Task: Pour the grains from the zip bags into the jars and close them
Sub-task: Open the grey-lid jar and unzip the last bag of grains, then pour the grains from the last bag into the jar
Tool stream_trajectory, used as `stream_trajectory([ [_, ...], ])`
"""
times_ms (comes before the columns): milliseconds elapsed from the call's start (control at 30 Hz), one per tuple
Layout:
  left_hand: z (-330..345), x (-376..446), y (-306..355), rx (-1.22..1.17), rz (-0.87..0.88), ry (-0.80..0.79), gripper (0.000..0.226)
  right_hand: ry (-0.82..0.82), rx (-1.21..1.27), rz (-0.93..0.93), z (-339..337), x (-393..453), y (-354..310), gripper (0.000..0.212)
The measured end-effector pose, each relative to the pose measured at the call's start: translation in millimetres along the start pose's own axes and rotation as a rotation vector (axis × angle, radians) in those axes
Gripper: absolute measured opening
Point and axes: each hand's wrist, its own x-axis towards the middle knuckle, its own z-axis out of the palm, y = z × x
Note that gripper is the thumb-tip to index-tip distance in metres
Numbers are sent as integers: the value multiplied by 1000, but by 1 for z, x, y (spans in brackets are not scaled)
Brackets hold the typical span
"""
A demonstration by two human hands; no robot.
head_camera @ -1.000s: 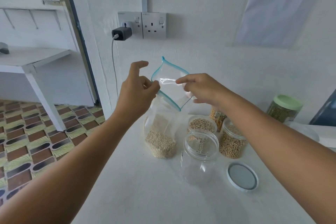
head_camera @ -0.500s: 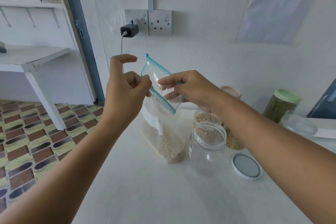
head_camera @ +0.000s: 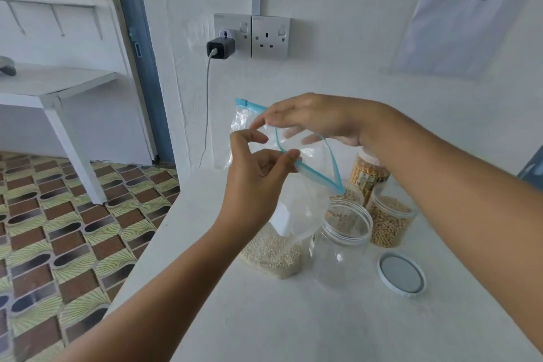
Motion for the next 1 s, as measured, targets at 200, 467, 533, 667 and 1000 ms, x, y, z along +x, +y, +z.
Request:
stream_trajectory([
  [200, -13, -12, -26, 72, -23, 51, 37, 149, -265, 25, 16, 15, 20, 16],
  [467, -61, -20, -105, 57, -787, 74, 5, 302, -170, -44, 19, 17, 40, 26],
  [533, -60, -23, -108, -76, -879, 38, 12, 328, -120, -87, 20, 19, 40, 24],
  [667, -63, -19, -120, -264, -974, 197, 17, 364, -47, -126, 24, 23, 40, 37],
  [1000, -62, 3, -153, -362, -1060, 247, 23, 419, 58, -165, 28, 32, 35, 44],
])
